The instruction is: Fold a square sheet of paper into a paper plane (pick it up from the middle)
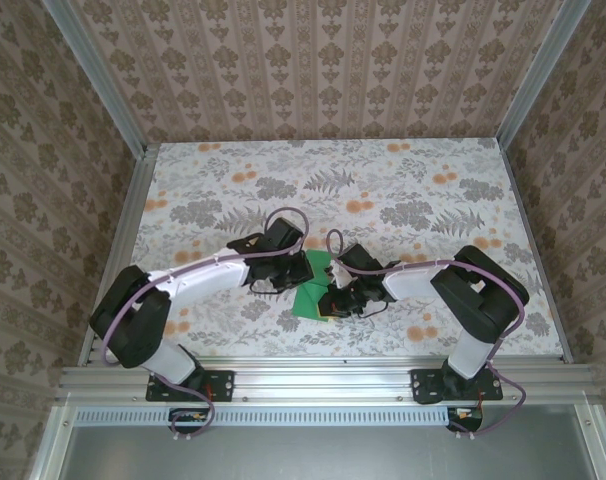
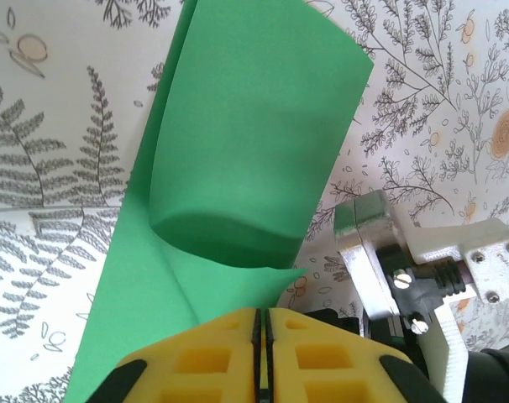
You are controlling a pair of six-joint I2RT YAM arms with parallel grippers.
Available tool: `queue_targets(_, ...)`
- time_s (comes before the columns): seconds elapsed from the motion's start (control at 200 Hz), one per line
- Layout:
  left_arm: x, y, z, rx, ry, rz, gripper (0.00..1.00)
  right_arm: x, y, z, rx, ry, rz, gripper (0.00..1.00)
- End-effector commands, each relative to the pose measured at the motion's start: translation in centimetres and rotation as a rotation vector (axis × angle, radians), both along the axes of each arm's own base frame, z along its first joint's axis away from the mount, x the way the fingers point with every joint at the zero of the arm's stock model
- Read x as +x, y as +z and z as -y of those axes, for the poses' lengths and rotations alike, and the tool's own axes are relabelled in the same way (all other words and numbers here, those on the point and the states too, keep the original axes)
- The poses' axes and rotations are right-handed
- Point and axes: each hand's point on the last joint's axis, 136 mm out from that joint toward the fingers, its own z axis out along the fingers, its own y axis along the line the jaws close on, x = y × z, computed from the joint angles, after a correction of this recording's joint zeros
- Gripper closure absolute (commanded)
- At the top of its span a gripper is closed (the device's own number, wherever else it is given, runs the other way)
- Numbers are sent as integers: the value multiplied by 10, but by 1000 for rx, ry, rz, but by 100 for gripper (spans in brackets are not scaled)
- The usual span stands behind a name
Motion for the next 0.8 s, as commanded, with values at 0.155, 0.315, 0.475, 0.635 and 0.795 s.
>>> queue_targets(0.155,-19,-28,9,13,-1,-74,97,-10,-33,26,-152,-63,-65,91)
queue_targets(0.315,-21,-46,9,22,23,-105,99,-9,-32,26,-150,-64,-61,91)
queue_targets(0.475,-23,-57,10,13,30,-119,99,-9,-33,26,-155,-63,-63,91)
queue_targets(0.635,-24,-69,2,44,41,-132,99,-10,-34,28,-162,-63,-65,91)
queue_targets(0.795,-17,-79,-17,73,79,-128,99,-15,-38,37,-207,-53,-69,91)
